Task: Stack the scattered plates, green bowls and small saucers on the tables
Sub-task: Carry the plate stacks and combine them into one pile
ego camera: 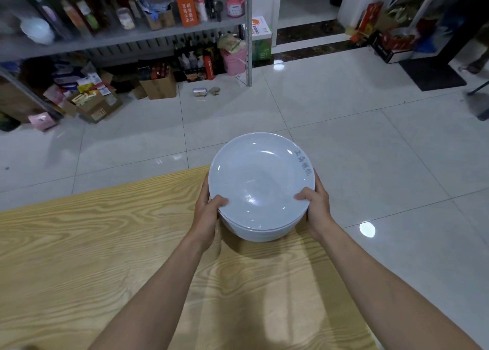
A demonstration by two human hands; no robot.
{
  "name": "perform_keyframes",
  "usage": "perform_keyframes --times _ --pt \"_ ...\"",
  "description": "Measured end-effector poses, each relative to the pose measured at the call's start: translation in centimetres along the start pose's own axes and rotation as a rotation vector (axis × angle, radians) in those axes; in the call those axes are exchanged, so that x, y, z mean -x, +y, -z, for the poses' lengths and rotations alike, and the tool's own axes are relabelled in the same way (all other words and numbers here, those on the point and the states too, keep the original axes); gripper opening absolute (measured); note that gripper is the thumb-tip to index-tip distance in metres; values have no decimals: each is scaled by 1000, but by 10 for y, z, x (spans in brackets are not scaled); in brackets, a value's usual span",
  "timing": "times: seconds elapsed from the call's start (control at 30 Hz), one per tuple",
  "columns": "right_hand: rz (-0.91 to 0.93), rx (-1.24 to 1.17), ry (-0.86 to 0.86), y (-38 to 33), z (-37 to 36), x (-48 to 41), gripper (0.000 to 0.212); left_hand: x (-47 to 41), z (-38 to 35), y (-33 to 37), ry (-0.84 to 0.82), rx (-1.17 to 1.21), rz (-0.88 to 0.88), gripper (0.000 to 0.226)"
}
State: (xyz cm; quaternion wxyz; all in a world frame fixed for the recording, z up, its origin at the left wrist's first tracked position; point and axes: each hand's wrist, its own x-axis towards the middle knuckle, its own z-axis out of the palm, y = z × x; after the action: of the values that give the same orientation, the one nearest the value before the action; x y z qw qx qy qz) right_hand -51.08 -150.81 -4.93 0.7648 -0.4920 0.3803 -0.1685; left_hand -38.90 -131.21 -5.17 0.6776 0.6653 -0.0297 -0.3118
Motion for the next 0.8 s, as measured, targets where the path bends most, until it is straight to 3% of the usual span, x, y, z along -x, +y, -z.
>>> perform_keyframes --times 0.27,0.43,0.6,0.73,0.8 --pt "-57 -13 67 -1 -4 13 57 6 0 5 64 -65 96 55" --pt "-112 74 131 -3 -8 33 55 20 16 8 108 -231 114 46" --pt "-107 130 220 1 -25 76 42 56 35 12 68 -451 16 50" --pt "-116 239 301 5 -46 128 6 95 62 23 42 -674 -115 45" --pt "-76 398 248 12 -61 158 11 121 84 31 23 -911 -213 45"
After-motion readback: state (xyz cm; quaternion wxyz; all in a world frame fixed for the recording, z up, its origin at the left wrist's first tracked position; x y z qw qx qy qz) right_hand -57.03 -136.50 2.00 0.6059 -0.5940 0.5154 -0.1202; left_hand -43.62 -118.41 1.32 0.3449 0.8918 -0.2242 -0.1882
